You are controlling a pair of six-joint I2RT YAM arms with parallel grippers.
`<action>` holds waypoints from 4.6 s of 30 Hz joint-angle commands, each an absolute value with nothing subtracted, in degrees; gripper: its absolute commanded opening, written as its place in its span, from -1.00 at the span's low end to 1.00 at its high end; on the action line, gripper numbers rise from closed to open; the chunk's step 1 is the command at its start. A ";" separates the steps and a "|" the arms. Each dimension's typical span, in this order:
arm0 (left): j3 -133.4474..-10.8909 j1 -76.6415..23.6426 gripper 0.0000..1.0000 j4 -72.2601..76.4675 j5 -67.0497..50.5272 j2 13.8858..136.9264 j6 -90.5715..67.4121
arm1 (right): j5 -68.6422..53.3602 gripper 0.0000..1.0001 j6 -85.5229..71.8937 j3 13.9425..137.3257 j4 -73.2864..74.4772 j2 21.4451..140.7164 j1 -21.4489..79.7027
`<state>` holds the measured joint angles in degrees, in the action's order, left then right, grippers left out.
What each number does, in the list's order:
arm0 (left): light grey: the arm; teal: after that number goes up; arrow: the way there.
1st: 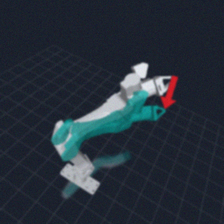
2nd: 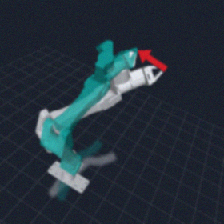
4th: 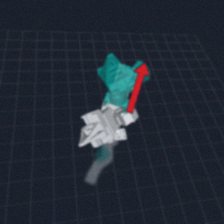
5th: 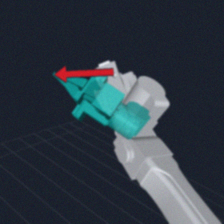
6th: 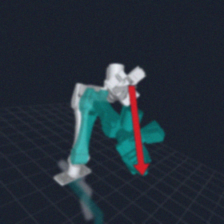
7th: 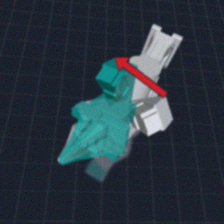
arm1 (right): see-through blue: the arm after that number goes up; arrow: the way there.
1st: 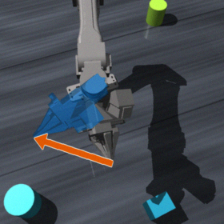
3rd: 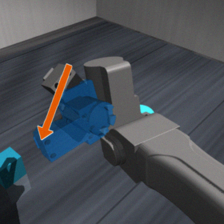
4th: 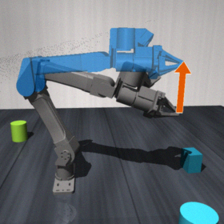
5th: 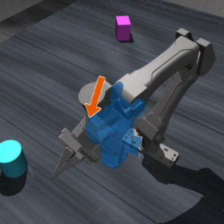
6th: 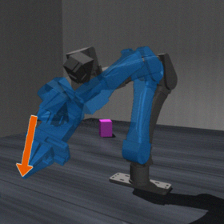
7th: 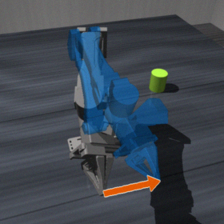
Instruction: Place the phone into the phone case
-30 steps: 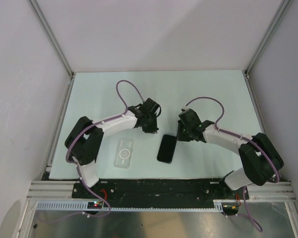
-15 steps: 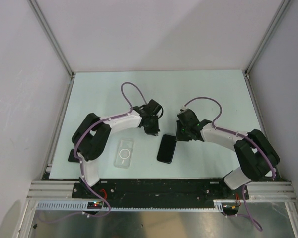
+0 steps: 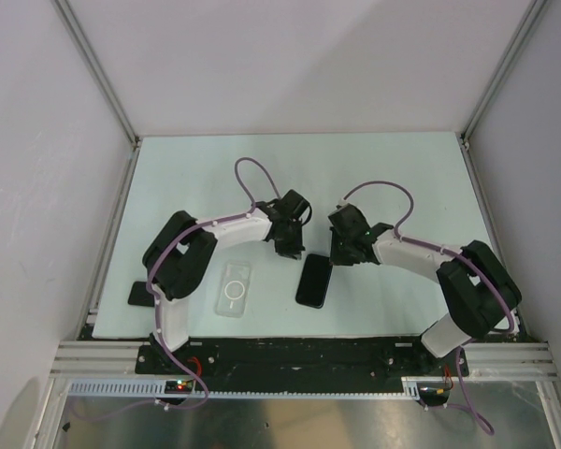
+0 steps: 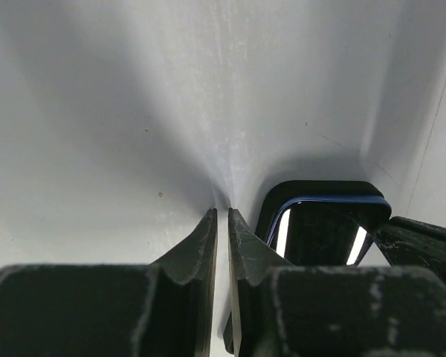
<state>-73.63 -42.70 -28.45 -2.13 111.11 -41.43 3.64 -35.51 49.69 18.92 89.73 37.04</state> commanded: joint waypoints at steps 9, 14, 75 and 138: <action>-76.53 -42.98 -0.70 -28.15 -3.13 112.06 -40.50 | 10.85 -0.79 -37.52 50.47 20.69 98.10 39.95; -76.63 -43.03 -0.70 -28.13 -3.19 112.07 -40.23 | 11.01 -0.80 -38.16 50.44 20.72 100.48 40.52; -78.86 -46.34 -0.54 -29.95 2.13 110.88 -34.37 | 2.42 -0.49 -35.40 50.54 20.82 87.15 32.82; -76.31 -49.01 -0.51 -32.66 6.23 110.59 -34.83 | 3.32 -0.69 -41.98 39.80 13.57 94.88 37.76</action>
<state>-75.85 -48.95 -28.60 5.37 111.44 -35.99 0.64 -40.95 44.16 12.38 89.10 36.07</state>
